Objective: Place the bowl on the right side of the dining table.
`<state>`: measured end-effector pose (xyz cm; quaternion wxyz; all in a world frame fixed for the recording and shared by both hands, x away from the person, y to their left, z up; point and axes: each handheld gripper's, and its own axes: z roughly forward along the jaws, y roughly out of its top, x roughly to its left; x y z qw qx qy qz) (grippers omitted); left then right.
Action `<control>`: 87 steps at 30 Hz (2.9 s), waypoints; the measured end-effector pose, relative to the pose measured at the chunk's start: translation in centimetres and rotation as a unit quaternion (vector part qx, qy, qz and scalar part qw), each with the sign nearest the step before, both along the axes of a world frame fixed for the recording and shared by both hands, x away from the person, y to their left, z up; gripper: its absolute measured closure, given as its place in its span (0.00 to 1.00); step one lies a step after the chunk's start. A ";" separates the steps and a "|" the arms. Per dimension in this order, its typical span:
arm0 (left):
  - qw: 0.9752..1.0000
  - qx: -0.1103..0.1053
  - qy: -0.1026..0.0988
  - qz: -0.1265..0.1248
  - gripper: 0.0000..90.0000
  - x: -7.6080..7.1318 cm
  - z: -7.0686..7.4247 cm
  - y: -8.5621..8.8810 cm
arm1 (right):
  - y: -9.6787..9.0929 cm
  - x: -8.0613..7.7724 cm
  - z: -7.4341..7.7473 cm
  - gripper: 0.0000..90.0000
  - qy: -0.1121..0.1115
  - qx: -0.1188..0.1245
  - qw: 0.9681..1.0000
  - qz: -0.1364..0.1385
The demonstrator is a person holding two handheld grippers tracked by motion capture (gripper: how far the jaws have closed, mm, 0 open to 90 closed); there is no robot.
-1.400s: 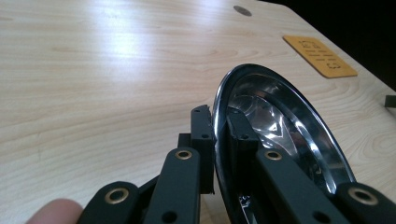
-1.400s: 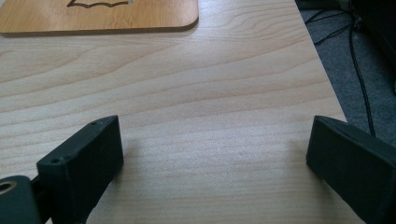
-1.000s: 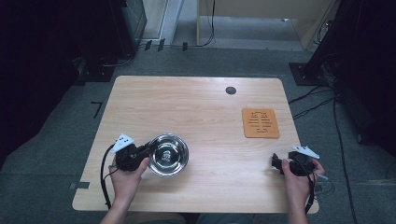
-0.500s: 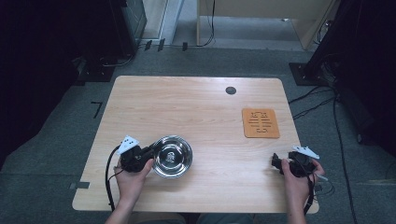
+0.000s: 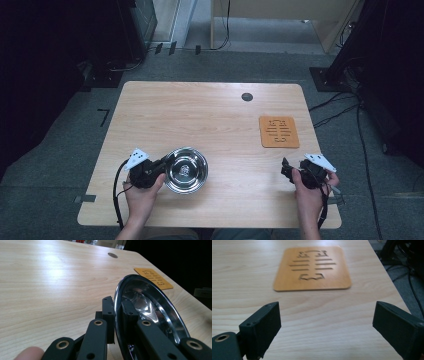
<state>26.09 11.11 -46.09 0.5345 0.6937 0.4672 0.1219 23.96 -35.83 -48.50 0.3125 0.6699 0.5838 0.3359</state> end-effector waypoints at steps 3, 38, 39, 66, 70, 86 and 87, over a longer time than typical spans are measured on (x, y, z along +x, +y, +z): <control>1.000 -0.002 -0.004 -0.003 0.94 -0.2 0.1 -0.3 | 1.1 -0.1 0.6 0.09 -0.009 0.002 1.000 0.015; 0.999 0.016 -0.033 -0.037 0.94 -1.6 0.0 -4.0 | 10.2 -1.4 2.9 0.09 -0.029 0.051 0.988 0.140; 0.999 0.017 -0.035 -0.038 0.94 -1.7 0.0 -4.1 | 10.6 -1.5 3.0 0.09 -0.031 0.052 0.988 0.145; 0.998 0.016 -0.056 -0.036 0.94 -2.4 0.2 -5.1 | 14.8 -2.7 3.2 0.24 -0.032 0.075 0.973 0.214; 0.997 0.013 -0.061 -0.036 0.94 -2.6 0.4 -5.1 | 15.0 -2.6 2.8 0.31 -0.026 0.083 0.970 0.226; 0.997 0.019 -0.068 -0.038 0.94 -3.0 0.4 -5.7 | 15.7 -2.8 1.9 0.73 -0.021 0.107 0.958 0.267; 0.997 0.020 -0.067 -0.039 0.94 -3.0 0.4 -5.8 | 15.9 -2.8 1.8 0.74 -0.018 0.102 0.959 0.265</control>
